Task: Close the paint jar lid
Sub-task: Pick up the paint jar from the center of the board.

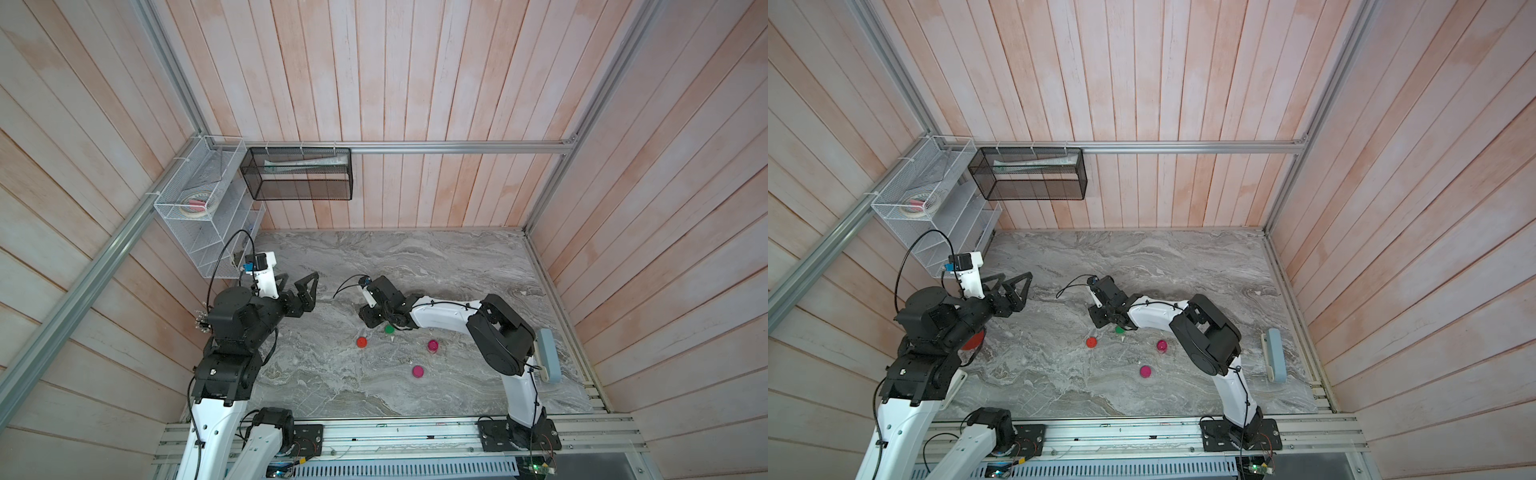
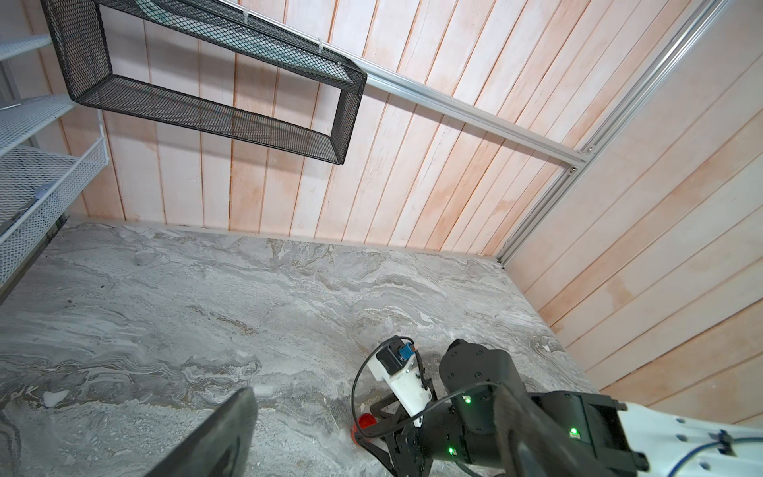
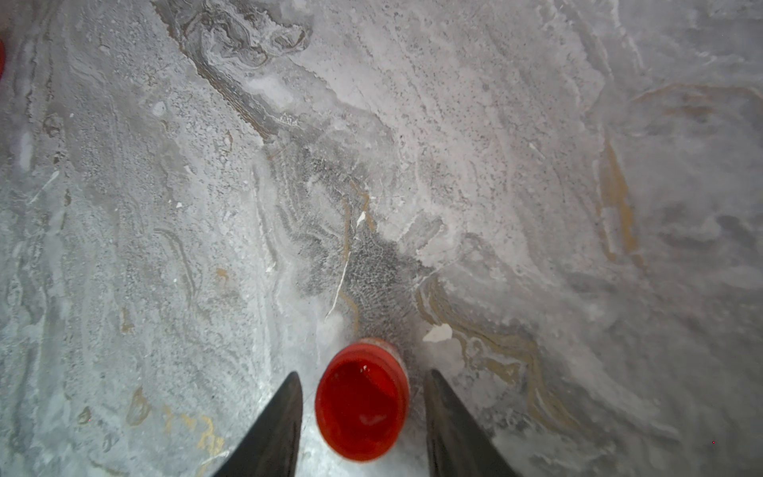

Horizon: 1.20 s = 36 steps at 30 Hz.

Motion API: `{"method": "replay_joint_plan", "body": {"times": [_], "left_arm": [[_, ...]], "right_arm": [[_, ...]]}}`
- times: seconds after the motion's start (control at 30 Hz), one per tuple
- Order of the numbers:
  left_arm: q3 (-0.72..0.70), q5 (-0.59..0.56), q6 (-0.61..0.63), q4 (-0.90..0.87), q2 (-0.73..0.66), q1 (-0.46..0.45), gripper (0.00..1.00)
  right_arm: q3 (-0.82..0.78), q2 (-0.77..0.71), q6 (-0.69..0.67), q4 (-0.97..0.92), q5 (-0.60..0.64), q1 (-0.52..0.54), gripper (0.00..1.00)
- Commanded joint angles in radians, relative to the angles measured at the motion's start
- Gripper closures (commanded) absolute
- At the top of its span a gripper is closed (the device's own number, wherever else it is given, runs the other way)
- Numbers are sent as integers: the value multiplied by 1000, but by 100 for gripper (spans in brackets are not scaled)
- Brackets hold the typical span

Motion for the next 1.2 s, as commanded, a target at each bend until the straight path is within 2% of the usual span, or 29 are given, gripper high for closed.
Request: {"method": "replay_joint_plan", "body": {"times": [0.0, 0.2, 0.53, 0.87, 1.07, 1.17], "left_arm": [[-1, -6, 2, 15, -8, 1, 8], [-6, -9, 2, 18, -10, 1, 8], [-7, -6, 0, 23, -12, 1, 8], [-20, -5, 0, 36, -14, 1, 7], [-80, -9, 7, 121, -46, 1, 7], [-140, -9, 23, 217, -78, 1, 7]], "right_arm": [[36, 28, -8, -30, 19, 5, 52], [43, 36, -10, -40, 24, 6, 58], [59, 50, -17, -63, 28, 8, 60], [66, 37, -15, -84, 66, 8, 73], [70, -8, -13, -128, 84, -5, 74], [63, -49, -19, -150, 51, -33, 74]]}}
